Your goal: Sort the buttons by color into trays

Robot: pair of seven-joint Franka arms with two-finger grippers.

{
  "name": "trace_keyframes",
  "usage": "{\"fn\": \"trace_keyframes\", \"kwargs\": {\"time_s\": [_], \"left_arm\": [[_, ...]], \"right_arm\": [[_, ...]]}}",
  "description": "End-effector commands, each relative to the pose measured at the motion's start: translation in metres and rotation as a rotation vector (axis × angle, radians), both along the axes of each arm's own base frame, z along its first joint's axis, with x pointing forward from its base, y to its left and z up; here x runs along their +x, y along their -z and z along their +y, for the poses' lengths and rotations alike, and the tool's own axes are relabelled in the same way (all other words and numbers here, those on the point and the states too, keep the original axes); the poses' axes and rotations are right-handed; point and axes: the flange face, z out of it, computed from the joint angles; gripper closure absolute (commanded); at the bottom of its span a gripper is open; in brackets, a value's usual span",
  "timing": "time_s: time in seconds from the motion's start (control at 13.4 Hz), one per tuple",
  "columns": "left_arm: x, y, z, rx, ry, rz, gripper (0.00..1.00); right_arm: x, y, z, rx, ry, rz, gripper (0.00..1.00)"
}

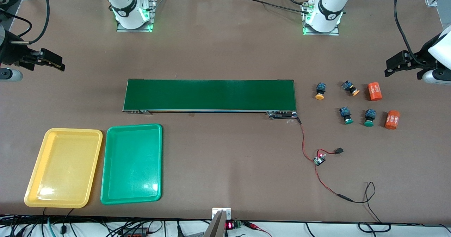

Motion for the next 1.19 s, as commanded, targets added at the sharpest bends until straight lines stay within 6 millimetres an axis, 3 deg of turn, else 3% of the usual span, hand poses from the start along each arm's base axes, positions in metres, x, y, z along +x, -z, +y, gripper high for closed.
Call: {"fn": "trace_keyframes", "kwargs": {"time_s": [0.0, 0.89, 1.12], "left_arm": [[0.002, -0.006, 0.001, -0.009, -0.004, 0.006, 0.0], [0.002, -0.003, 0.007, -0.01, -0.021, 0.02, 0.0], [0.002, -0.002, 0.007, -0.008, -0.022, 0.021, 0.0]], "right_arm": [[0.003, -0.003, 0.003, 0.015, 0.0, -0.01, 0.0], [0.003, -0.004, 0.003, 0.015, 0.0, -0.012, 0.0], [0.011, 0.009, 0.001, 0.018, -0.016, 0.01, 0.0]]}}
